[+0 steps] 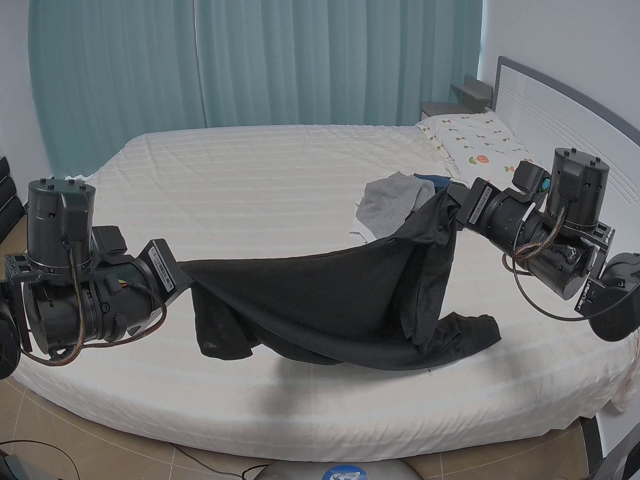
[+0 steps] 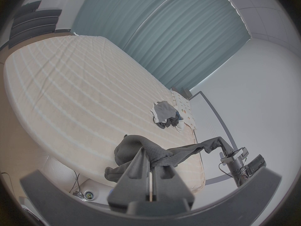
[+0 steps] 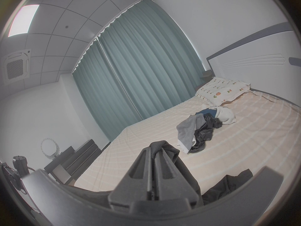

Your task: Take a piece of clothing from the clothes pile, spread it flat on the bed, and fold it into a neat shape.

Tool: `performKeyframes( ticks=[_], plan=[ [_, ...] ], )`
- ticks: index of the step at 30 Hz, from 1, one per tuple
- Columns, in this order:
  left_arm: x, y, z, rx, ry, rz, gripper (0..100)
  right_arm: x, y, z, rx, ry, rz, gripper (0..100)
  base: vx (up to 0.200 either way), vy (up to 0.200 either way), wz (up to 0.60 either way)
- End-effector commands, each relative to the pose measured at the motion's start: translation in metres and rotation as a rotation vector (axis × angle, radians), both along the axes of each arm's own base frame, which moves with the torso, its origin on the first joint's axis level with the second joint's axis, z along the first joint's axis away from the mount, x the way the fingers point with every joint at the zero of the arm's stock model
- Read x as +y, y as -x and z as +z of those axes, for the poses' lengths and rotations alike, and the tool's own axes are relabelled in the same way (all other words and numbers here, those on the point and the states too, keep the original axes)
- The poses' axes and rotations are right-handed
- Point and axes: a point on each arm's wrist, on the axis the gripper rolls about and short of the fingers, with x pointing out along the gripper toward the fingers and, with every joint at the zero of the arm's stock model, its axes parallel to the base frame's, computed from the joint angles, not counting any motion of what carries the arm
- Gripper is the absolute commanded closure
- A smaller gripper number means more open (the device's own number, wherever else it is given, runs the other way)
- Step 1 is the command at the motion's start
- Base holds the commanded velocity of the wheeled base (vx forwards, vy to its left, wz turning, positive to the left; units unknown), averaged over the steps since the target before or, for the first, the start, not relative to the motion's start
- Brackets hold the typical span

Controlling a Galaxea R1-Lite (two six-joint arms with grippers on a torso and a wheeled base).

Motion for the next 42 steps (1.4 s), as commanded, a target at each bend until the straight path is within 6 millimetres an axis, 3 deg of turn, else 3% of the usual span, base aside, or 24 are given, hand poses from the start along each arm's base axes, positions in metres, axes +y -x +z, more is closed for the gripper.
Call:
performKeyframes(
  ticks=[1, 29, 38, 42],
  plan=[
    [0.001, 0.002, 0.002, -0.007, 0.006, 0.004, 100, 0.000, 0.000, 0.000, -0.001, -0.001, 0.002, 100, 0.000, 0.200, 0.00],
    [0.005, 0.009, 0.003, -0.017, 0.010, 0.009, 100, -0.002, 0.003, 0.004, -0.009, -0.010, 0.008, 100, 0.000, 0.200, 0.00],
    [0.005, 0.011, -0.005, 0.011, 0.003, -0.007, 100, -0.008, 0.011, -0.005, 0.020, 0.006, 0.003, 100, 0.000, 0.000, 0.00],
    [0.004, 0.012, -0.007, 0.019, -0.002, -0.014, 100, -0.014, 0.019, -0.006, 0.027, 0.010, 0.003, 100, -0.200, 0.000, 0.00]
  ],
)
